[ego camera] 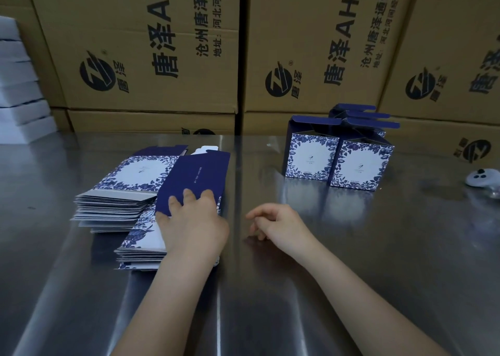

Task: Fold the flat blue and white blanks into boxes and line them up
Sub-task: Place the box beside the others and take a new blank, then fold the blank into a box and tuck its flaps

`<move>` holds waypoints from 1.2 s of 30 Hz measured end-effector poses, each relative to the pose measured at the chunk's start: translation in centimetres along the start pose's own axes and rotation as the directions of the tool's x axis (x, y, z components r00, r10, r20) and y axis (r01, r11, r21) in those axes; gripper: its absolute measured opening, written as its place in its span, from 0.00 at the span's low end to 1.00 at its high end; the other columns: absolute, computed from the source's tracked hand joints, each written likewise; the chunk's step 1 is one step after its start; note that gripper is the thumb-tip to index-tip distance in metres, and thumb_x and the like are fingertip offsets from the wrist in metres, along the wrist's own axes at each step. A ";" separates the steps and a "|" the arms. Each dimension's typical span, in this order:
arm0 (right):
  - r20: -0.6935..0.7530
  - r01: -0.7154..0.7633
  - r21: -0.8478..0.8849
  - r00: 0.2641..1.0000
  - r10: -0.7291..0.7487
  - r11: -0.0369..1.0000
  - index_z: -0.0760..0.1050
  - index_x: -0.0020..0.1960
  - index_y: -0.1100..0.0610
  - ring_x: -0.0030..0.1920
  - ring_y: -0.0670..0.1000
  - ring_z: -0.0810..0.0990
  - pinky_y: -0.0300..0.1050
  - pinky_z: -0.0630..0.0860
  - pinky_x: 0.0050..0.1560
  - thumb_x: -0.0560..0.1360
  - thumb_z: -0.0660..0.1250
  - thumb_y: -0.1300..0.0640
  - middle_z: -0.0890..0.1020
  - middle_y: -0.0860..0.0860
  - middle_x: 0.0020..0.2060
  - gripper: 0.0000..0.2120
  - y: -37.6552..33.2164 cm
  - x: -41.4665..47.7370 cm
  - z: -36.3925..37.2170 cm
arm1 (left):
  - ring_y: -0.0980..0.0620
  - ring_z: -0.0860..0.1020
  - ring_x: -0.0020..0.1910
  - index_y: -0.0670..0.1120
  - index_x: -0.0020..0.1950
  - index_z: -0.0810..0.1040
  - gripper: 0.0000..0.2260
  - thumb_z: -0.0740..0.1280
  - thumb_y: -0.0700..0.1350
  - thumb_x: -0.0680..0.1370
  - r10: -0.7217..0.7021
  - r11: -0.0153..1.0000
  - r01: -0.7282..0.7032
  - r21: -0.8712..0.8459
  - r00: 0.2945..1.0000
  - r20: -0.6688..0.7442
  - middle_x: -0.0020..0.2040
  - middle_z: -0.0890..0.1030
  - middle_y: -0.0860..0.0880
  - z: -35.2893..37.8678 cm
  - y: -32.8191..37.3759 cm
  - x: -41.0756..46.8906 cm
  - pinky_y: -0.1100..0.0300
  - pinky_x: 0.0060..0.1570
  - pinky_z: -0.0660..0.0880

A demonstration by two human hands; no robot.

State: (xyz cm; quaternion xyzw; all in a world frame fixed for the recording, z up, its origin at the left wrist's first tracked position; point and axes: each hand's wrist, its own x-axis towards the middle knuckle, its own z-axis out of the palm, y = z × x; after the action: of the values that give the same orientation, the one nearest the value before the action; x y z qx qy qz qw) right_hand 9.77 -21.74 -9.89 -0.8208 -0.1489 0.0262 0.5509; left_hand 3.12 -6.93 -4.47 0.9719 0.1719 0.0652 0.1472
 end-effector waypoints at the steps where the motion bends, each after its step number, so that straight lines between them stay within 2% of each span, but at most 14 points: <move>1: 0.003 -0.002 0.011 1.000 0.002 1.000 0.79 0.40 0.50 0.27 0.45 0.76 0.33 0.72 0.33 0.74 0.60 0.67 0.83 0.47 0.30 0.15 0.0 0.0 0.0 | 0.38 0.53 0.79 0.51 0.75 0.63 0.21 0.59 0.47 0.81 0.004 1.000 -0.004 -0.007 1.000 0.002 0.80 0.57 0.44 -0.1 0.1 -0.1 0.39 0.73 0.56; 9: 0.017 -0.039 0.112 0.999 0.037 0.993 0.79 0.45 0.52 0.26 0.44 0.76 0.31 0.70 0.29 0.76 0.59 0.67 0.83 0.48 0.33 0.14 -0.5 0.0 -0.3 | 0.37 0.51 0.79 0.50 0.76 0.61 0.20 0.54 0.50 0.84 0.010 1.000 -0.010 -0.017 1.000 -0.011 0.81 0.54 0.43 -0.3 1.0 -0.9 0.38 0.74 0.54; 13: 0.022 -0.058 0.120 0.998 0.056 0.991 0.79 0.48 0.53 0.28 0.46 0.76 0.32 0.70 0.30 0.78 0.59 0.65 0.83 0.50 0.36 0.12 -1.0 -0.3 -0.4 | 0.35 0.52 0.79 0.50 0.76 0.61 0.19 0.52 0.48 0.84 0.012 0.999 -0.016 -0.036 0.993 -0.115 0.80 0.57 0.41 -0.7 1.4 -1.4 0.38 0.74 0.54; 17: 0.024 -0.055 0.268 0.998 0.050 0.962 0.79 0.51 0.52 0.33 0.45 0.78 0.36 0.73 0.34 0.80 0.60 0.61 0.84 0.51 0.42 0.10 -1.9 -0.8 -0.4 | 0.36 0.56 0.78 0.50 0.78 0.60 0.21 0.51 0.47 0.84 0.034 0.998 -0.045 -0.039 0.966 -0.254 0.78 0.62 0.42 -1.4 1.7 -1.8 0.39 0.74 0.54; 19: 0.034 -0.050 0.403 0.999 0.039 0.914 0.78 0.55 0.51 0.38 0.47 0.80 0.40 0.74 0.38 0.80 0.61 0.58 0.84 0.52 0.48 0.09 -2.6 -0.9 -0.5 | 0.38 0.58 0.78 0.50 0.78 0.59 0.21 0.50 0.47 0.84 0.063 0.997 -0.076 -0.028 0.948 -0.311 0.78 0.63 0.42 -1.5 2.0 -2.3 0.40 0.75 0.53; 20: 0.046 -0.048 0.491 0.999 0.029 0.870 0.77 0.59 0.51 0.39 0.46 0.81 0.39 0.75 0.37 0.80 0.61 0.56 0.84 0.52 0.51 0.10 -2.9 -0.9 -0.5 | 0.39 0.58 0.78 0.50 0.79 0.58 0.22 0.50 0.48 0.84 0.083 0.995 -0.096 -0.022 0.939 -0.334 0.79 0.61 0.42 -1.4 2.3 -2.5 0.40 0.75 0.52; 22: 0.093 -0.069 0.666 0.996 0.010 0.743 0.71 0.67 0.52 0.43 0.43 0.83 0.36 0.77 0.37 0.78 0.61 0.48 0.81 0.52 0.58 0.19 -3.6 -1.1 -0.6 | 0.41 0.57 0.79 0.51 0.80 0.55 0.22 0.50 0.48 0.85 0.139 0.989 -0.148 0.002 0.923 -0.360 0.80 0.59 0.43 -1.2 3.1 -3.2 0.40 0.75 0.49; 24: 0.142 -0.082 0.776 0.989 -0.047 0.625 0.66 0.72 0.50 0.54 0.45 0.82 0.38 0.80 0.43 0.74 0.58 0.40 0.78 0.52 0.64 0.29 -4.0 -1.3 -1.0 | 0.43 0.56 0.79 0.52 0.81 0.53 0.23 0.49 0.49 0.84 0.210 0.977 -0.207 0.048 0.909 -0.361 0.81 0.58 0.44 -0.6 4.0 -3.9 0.40 0.75 0.46; 25: 0.153 -0.076 0.814 0.984 -0.086 0.576 0.66 0.72 0.50 0.58 0.47 0.81 0.40 0.80 0.47 0.74 0.56 0.38 0.78 0.53 0.65 0.30 -4.3 -1.4 -1.2 | 0.43 0.56 0.79 0.52 0.81 0.52 0.24 0.49 0.49 0.84 0.250 0.968 -0.238 0.077 0.902 -0.352 0.81 0.57 0.44 -0.2 4.5 -4.4 0.40 0.75 0.45; 27: 0.125 -0.045 0.866 0.984 -0.128 0.497 0.69 0.71 0.52 0.62 0.51 0.79 0.43 0.79 0.54 0.75 0.54 0.37 0.79 0.53 0.64 0.30 -4.7 -1.7 -1.8 | 0.42 0.58 0.79 0.51 0.80 0.55 0.23 0.51 0.49 0.84 0.327 0.945 -0.307 0.111 0.887 -0.328 0.80 0.60 0.43 0.4 5.3 -5.2 0.38 0.75 0.46; 29: 0.075 -0.023 0.896 0.992 -0.100 0.444 0.74 0.66 0.53 0.61 0.52 0.80 0.44 0.79 0.55 0.77 0.55 0.38 0.81 0.53 0.61 0.26 -4.6 -1.7 -2.2 | 0.41 0.61 0.78 0.50 0.80 0.59 0.23 0.54 0.48 0.84 0.395 0.918 -0.378 0.117 0.869 -0.297 0.78 0.64 0.42 1.0 5.9 -5.7 0.37 0.75 0.48; 33: 0.012 -0.024 0.926 0.999 0.034 0.377 0.79 0.58 0.54 0.51 0.53 0.85 0.45 0.82 0.43 0.80 0.56 0.45 0.84 0.54 0.53 0.19 -3.6 -1.1 -3.1 | 0.41 0.65 0.76 0.49 0.74 0.71 0.19 0.58 0.48 0.82 0.485 0.866 -0.499 0.010 0.836 -0.258 0.75 0.69 0.43 1.7 6.1 -5.7 0.36 0.74 0.53; 35: -0.041 0.005 0.932 0.995 0.091 0.362 0.83 0.51 0.55 0.44 0.54 0.86 0.45 0.81 0.37 0.81 0.56 0.46 0.86 0.54 0.48 0.20 -3.0 -0.7 -3.6 | 0.44 0.66 0.75 0.49 0.69 0.76 0.17 0.57 0.50 0.83 0.516 0.833 -0.550 -0.064 0.813 -0.268 0.74 0.72 0.46 2.0 5.9 -5.4 0.41 0.75 0.55; 36: -0.079 0.028 0.927 0.989 0.123 0.373 0.84 0.47 0.55 0.42 0.53 0.86 0.44 0.81 0.35 0.80 0.56 0.46 0.86 0.54 0.46 0.20 -2.7 -0.6 -3.9 | 0.45 0.70 0.72 0.49 0.64 0.79 0.16 0.56 0.50 0.82 0.532 0.809 -0.580 -0.097 0.792 -0.299 0.69 0.77 0.48 2.0 5.8 -5.2 0.43 0.74 0.60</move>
State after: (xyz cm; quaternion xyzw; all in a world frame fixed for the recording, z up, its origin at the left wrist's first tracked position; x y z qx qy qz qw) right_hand 9.44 -24.47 -5.98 -0.3760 -0.0476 0.0655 0.9231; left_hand 0.49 -14.50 -4.95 0.9444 -0.1116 0.2468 0.1865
